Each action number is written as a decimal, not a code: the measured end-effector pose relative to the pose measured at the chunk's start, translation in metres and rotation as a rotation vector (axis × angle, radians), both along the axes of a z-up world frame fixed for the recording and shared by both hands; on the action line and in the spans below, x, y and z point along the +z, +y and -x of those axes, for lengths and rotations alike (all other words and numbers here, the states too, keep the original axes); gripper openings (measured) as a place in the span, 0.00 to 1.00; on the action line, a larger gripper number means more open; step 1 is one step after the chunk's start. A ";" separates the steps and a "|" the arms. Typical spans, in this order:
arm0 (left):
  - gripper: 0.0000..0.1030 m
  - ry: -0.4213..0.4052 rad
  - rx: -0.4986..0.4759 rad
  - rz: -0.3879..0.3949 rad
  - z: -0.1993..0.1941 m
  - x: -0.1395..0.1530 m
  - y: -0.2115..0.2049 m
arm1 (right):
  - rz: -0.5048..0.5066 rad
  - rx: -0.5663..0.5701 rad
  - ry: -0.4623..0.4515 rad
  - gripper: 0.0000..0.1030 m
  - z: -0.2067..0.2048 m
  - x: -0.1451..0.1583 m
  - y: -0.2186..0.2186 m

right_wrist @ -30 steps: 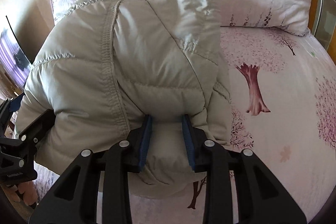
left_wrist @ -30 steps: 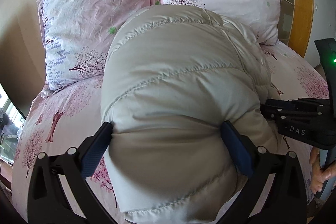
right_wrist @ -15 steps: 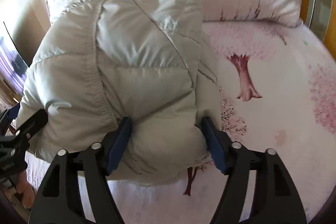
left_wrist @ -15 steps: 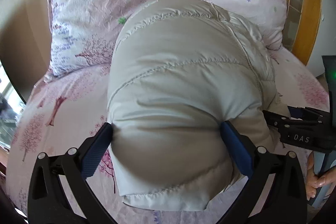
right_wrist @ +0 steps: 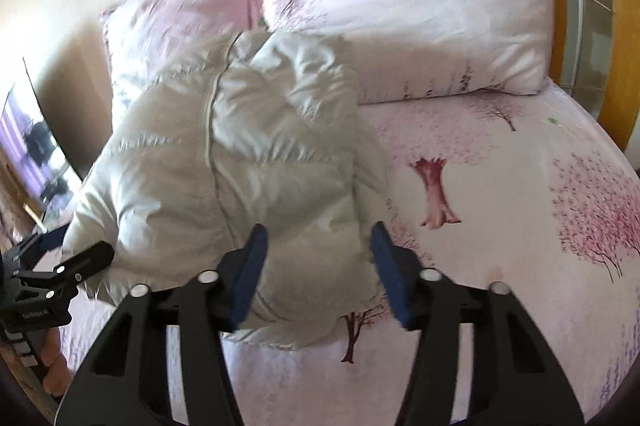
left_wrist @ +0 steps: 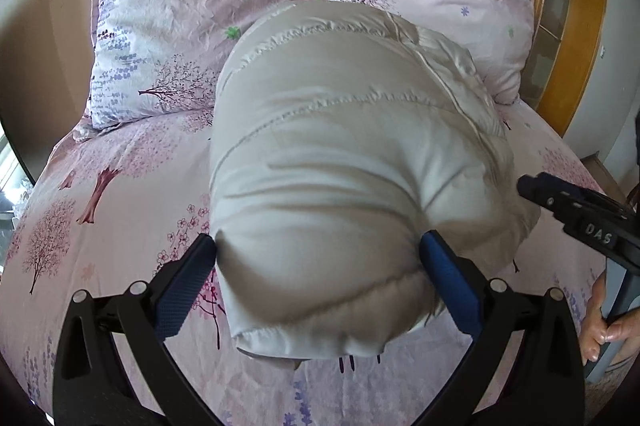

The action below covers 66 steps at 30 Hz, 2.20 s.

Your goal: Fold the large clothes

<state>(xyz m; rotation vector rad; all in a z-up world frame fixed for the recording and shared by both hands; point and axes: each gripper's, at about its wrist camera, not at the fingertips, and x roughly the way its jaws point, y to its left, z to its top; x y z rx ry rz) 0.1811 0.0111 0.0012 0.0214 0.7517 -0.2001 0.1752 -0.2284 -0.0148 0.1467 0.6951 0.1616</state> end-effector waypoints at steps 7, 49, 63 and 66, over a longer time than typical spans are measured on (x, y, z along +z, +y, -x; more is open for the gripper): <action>0.98 0.003 0.007 -0.057 0.001 0.003 -0.008 | 0.007 0.007 0.119 0.42 -0.021 -0.023 0.000; 0.98 -0.014 0.115 -0.101 0.093 0.005 0.021 | 0.164 -0.082 0.003 0.99 0.087 0.013 0.024; 0.98 0.104 0.122 -0.122 0.105 -0.005 0.017 | 0.180 -0.030 0.143 0.99 0.105 -0.002 0.043; 0.98 0.109 0.123 -0.128 0.107 -0.004 0.016 | 0.206 -0.017 0.166 0.99 0.107 -0.006 0.049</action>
